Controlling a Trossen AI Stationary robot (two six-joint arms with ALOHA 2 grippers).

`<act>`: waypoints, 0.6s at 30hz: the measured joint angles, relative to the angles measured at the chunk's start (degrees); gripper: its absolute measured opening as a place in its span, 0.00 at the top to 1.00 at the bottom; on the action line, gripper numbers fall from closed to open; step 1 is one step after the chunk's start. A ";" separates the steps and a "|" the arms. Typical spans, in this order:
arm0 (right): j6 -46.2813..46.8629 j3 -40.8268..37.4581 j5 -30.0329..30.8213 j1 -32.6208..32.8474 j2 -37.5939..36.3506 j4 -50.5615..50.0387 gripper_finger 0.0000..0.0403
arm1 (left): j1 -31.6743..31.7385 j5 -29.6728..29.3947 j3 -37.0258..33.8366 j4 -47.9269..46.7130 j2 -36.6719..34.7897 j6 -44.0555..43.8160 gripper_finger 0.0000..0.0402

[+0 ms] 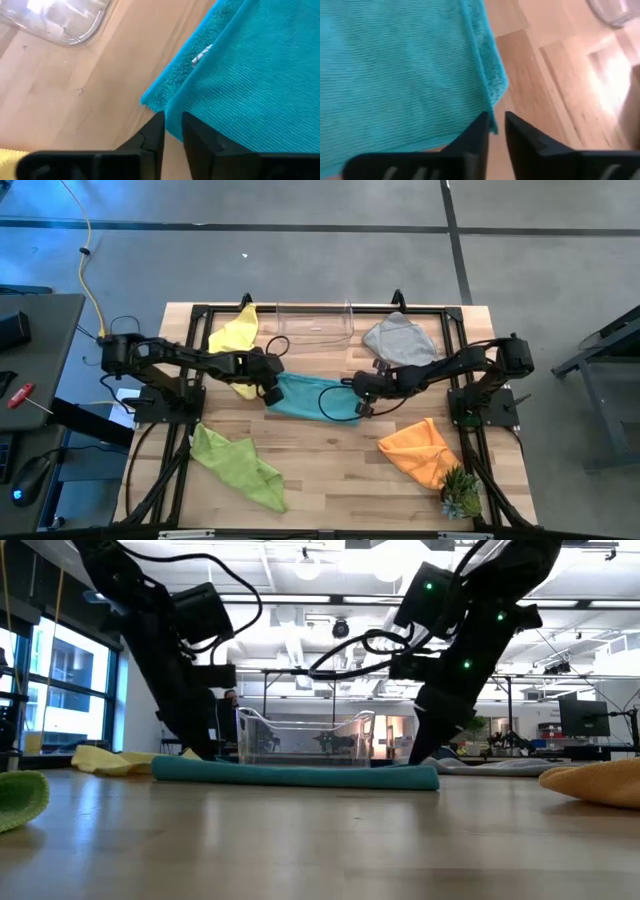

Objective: Fold microfiber towels
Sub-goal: Fold the blue towel

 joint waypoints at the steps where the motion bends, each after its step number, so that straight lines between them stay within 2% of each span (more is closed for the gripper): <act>1: 0.43 0.00 0.49 0.00 -0.31 -0.19 0.79 | 0.04 0.00 0.00 0.08 -0.32 0.30 0.82; 6: 1.90 0.02 0.50 -0.04 -3.39 -2.41 0.62 | 0.83 -0.70 0.00 -1.23 -2.62 1.76 0.71; 8: 2.21 0.02 -0.09 -0.04 -4.92 -2.62 0.58 | 1.36 -0.18 0.00 -2.60 -3.95 2.87 0.70; 10: 2.33 0.02 -1.54 -0.07 -5.83 -1.92 0.57 | 1.72 2.86 0.00 -2.90 -5.34 4.04 0.71; 13: 2.97 0.02 -4.38 -0.07 -5.47 0.67 0.63 | 1.45 9.17 -0.31 -1.56 -6.70 5.23 0.77; 18: 3.17 0.02 -9.57 0.34 -1.64 5.20 0.89 | -0.74 16.88 -3.27 3.91 -6.43 7.25 0.92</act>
